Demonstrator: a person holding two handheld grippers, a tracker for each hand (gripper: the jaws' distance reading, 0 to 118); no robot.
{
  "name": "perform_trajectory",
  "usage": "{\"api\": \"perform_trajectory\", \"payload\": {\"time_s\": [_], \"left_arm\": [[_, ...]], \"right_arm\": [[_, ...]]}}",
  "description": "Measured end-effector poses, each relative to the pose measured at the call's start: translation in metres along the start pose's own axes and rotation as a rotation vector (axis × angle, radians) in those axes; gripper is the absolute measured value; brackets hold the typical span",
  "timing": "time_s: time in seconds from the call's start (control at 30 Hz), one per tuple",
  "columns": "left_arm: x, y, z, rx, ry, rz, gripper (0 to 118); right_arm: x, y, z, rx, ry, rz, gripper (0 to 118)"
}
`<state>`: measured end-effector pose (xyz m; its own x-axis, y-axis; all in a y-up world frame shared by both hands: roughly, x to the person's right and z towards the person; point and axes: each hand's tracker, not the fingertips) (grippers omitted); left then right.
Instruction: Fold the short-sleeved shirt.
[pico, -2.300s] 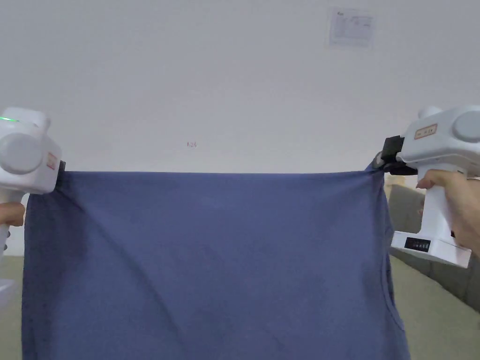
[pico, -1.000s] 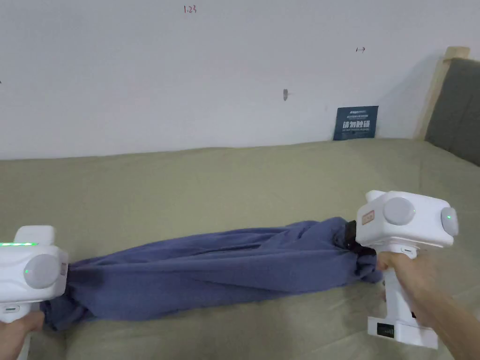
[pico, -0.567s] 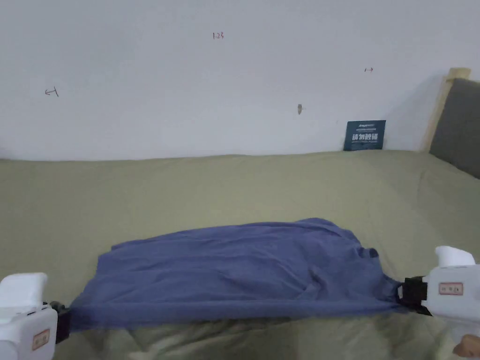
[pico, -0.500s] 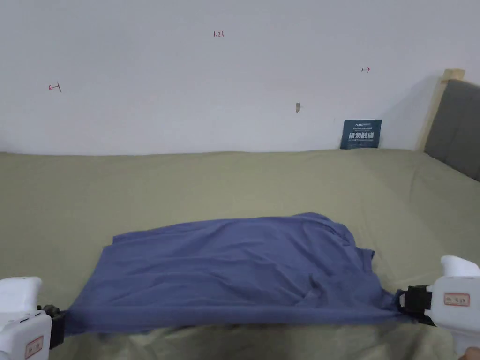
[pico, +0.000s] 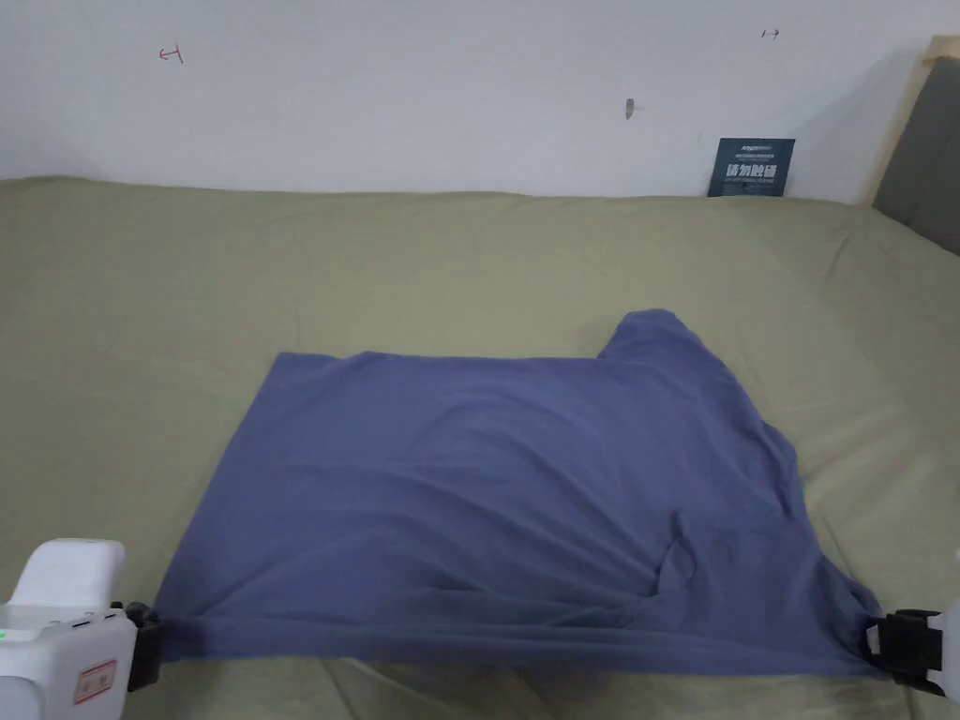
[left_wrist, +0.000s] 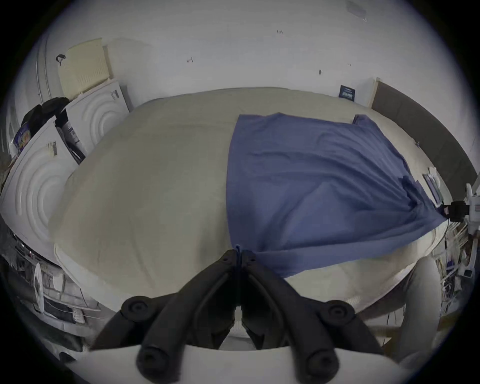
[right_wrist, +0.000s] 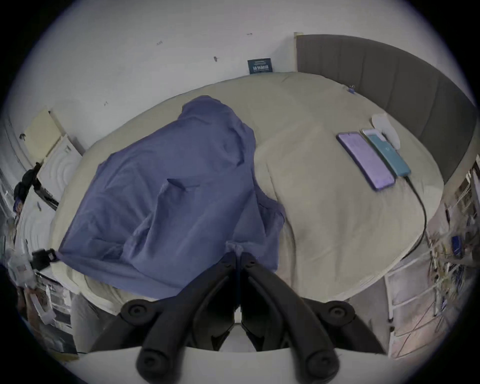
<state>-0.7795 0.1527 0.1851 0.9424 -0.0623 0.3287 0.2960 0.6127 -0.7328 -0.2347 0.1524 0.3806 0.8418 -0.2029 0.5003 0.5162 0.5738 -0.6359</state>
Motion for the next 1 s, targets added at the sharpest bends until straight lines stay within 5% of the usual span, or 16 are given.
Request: {"api": "perform_trajectory", "payload": {"time_s": [0.17,0.2,0.27,0.3,0.47,0.57,0.8,0.87,0.93,1.0], "left_arm": [[0.003,0.000,-0.006,0.027,-0.011,0.012,13],[0.002,0.002,-0.005,0.021,-0.020,0.031,34],[0.000,0.004,0.000,-0.009,-0.082,0.098,78],[-0.004,0.005,0.004,-0.014,-0.121,0.122,82],[-0.015,0.006,0.033,-0.009,-0.142,0.155,74],[-0.020,0.004,0.043,0.017,-0.101,0.140,6],[-0.018,-0.003,0.047,-0.005,-0.066,0.115,0],[-0.016,-0.006,0.046,0.001,-0.075,0.125,17],[-0.015,-0.007,0.036,-0.051,-0.121,0.125,82],[-0.009,-0.009,0.030,-0.064,-0.133,0.127,92]], "right_arm": [[0.001,0.002,0.000,0.010,0.010,-0.019,4],[-0.001,0.002,0.001,0.003,-0.008,0.007,23],[-0.002,0.003,0.003,0.010,-0.071,0.053,80],[-0.003,0.003,0.009,0.034,-0.075,0.066,89],[-0.009,0.002,0.038,0.084,-0.047,0.084,65],[-0.021,-0.002,0.047,0.097,-0.023,0.071,0],[-0.043,-0.007,0.043,0.067,0.004,0.125,0],[-0.047,-0.012,0.037,0.050,0.011,0.128,0],[-0.049,-0.011,0.033,0.041,0.004,0.129,0],[-0.048,-0.014,0.027,0.028,0.000,0.124,0]]}}
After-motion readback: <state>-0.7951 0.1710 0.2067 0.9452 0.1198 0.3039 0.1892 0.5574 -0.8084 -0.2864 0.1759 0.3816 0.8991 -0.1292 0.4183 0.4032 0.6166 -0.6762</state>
